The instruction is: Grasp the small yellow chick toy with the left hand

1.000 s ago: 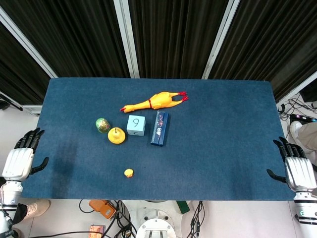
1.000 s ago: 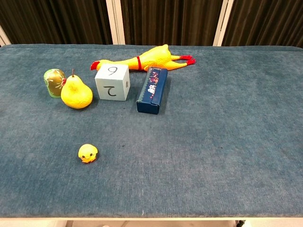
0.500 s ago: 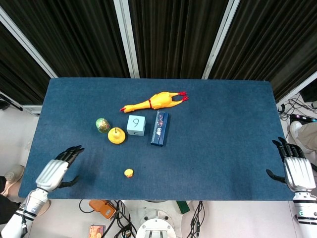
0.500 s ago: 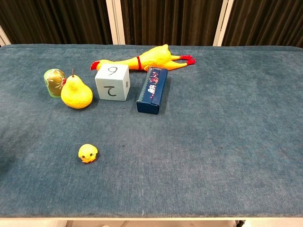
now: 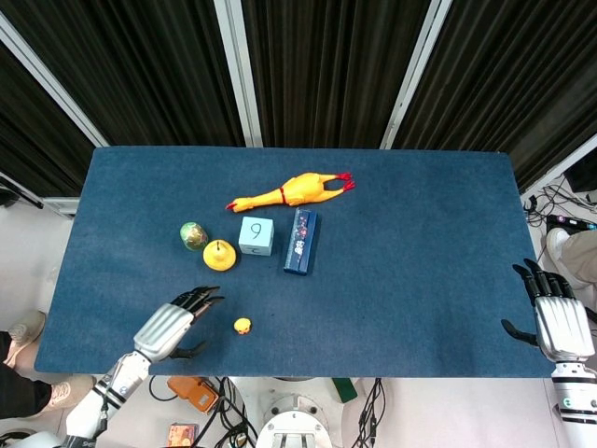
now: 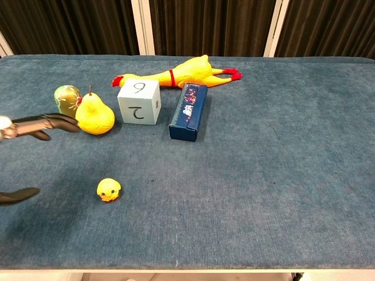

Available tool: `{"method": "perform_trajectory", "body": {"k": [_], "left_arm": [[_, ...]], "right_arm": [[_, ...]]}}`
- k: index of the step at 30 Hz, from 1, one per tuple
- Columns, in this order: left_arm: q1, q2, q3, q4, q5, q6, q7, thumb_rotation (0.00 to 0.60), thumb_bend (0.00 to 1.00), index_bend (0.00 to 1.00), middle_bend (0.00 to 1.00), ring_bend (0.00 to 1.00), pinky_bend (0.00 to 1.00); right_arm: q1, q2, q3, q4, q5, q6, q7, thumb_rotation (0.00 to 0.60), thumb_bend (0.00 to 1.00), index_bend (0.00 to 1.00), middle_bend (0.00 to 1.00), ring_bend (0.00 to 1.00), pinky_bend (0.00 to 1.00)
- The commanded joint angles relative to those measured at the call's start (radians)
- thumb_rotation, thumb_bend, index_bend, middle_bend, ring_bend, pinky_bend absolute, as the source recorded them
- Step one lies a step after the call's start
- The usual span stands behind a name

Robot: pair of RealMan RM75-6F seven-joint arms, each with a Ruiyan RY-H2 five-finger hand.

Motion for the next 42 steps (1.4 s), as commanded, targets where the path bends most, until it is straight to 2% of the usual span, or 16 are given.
{"method": "perform_trajectory", "body": {"k": [1,16,30,42], "left_arm": [[-0.027,-0.035,-0.011,-0.003,-0.017,-0.03,0.041,0.6,0.29,0.15,0.02,0.0,0.15],[-0.075,-0.13,-0.034,0.075,-0.092,-0.068,0.077,0.6,0.29,0.24,0.02,0.0,0.15],[-0.078,-0.166,0.001,0.139,-0.082,-0.049,0.01,0.6,0.29,0.28,0.02,0.0,0.15],[-0.107,-0.217,0.001,0.183,-0.079,-0.067,-0.004,0.6,0.29,0.31,0.02,0.0,0.15]], "right_arm": [[0.0,0.0,0.0,0.0,0.0,-0.001,0.0,0.6,0.26,0.19,0.15,0.22,0.18],[0.004,0.003,0.0,-0.002,0.006,-0.011,-0.007,0.6,0.26,0.19,0.15,0.22,0.18],[0.006,0.004,0.003,-0.005,0.014,-0.016,-0.011,0.6,0.26,0.19,0.15,0.22,0.18],[0.007,0.004,0.002,-0.006,0.014,-0.016,-0.014,0.6,0.26,0.19,0.15,0.22,0.18]]}}
